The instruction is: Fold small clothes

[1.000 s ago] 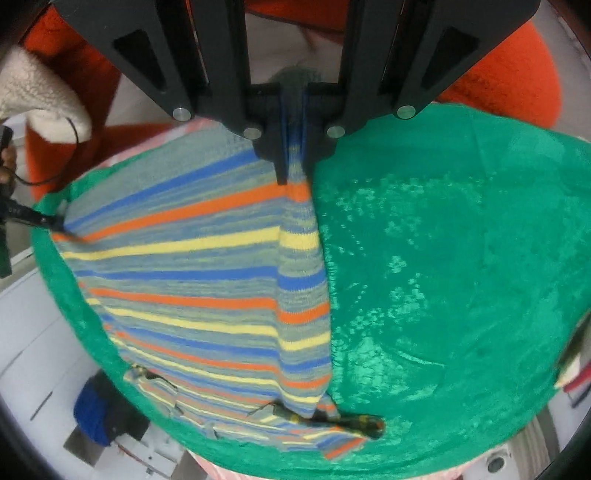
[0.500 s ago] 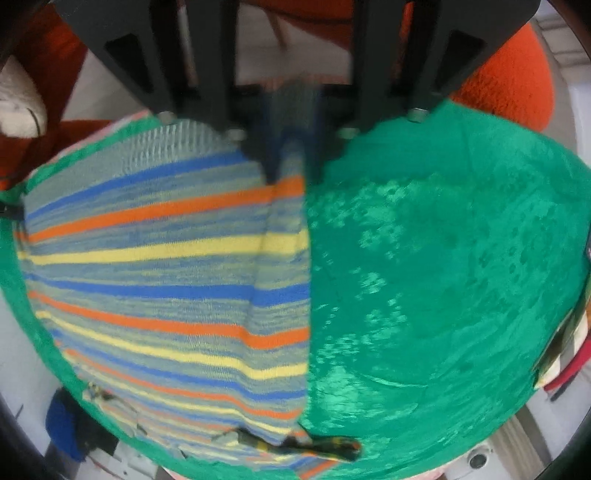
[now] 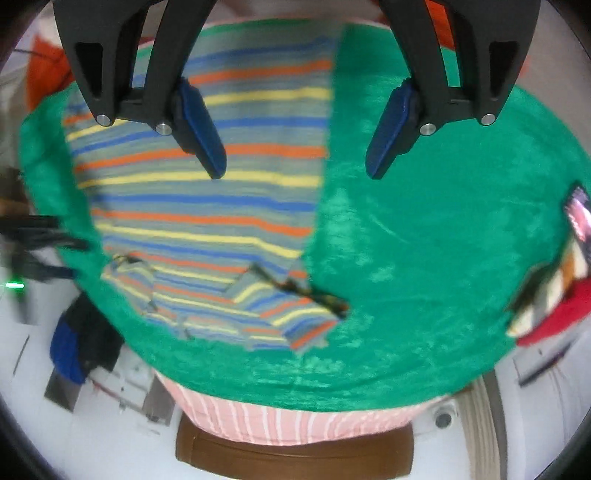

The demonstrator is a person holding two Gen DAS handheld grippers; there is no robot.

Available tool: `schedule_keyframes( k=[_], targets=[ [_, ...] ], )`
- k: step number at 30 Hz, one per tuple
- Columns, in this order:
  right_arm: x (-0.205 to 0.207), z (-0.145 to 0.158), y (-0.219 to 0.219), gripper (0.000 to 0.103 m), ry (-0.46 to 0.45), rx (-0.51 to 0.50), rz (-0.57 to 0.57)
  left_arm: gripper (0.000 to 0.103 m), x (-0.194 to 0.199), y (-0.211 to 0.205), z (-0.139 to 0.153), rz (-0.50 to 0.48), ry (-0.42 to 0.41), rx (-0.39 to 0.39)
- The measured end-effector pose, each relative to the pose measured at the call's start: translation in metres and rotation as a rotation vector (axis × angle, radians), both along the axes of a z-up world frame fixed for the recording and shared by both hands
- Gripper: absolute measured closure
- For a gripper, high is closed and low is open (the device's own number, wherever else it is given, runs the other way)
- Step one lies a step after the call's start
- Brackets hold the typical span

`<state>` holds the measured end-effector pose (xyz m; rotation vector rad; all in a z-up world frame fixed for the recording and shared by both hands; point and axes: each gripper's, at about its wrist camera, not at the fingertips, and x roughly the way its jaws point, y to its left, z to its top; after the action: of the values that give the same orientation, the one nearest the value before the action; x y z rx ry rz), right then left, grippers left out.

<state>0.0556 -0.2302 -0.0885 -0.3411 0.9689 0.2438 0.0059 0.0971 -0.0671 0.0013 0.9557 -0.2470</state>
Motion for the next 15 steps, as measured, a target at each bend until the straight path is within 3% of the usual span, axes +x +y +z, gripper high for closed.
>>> schedule_keyframes(
  k=[2,5,6,7,8,11,14,15],
  targets=[
    [0.033,-0.028,0.023,0.021,0.021,-0.038,0.089,0.023,-0.005,-0.007,-0.005,-0.005,0.013,-0.005],
    [0.073,-0.069,0.026,0.025,0.05,-0.073,0.059,0.023,-0.007,-0.013,-0.018,-0.01,0.028,0.037],
    [0.083,-0.077,0.019,0.049,0.074,-0.05,0.026,0.023,-0.007,-0.01,-0.023,-0.003,0.044,0.061],
    [0.092,-0.078,0.002,0.089,0.088,-0.011,-0.044,0.023,-0.009,-0.005,-0.026,0.006,0.052,0.071],
    [0.093,-0.071,-0.018,0.095,0.065,0.007,-0.112,0.023,-0.01,0.001,-0.03,0.018,0.058,0.074],
    [0.082,-0.037,-0.105,0.094,-0.043,0.054,-0.363,0.023,-0.009,0.012,-0.038,0.046,0.072,0.063],
    [0.057,-0.013,-0.217,0.094,-0.079,0.063,-0.662,0.024,-0.003,0.014,-0.045,0.069,0.09,0.037],
    [0.05,-0.011,-0.236,0.094,-0.075,0.061,-0.713,0.024,-0.002,0.012,-0.046,0.071,0.093,0.029]
  ],
)
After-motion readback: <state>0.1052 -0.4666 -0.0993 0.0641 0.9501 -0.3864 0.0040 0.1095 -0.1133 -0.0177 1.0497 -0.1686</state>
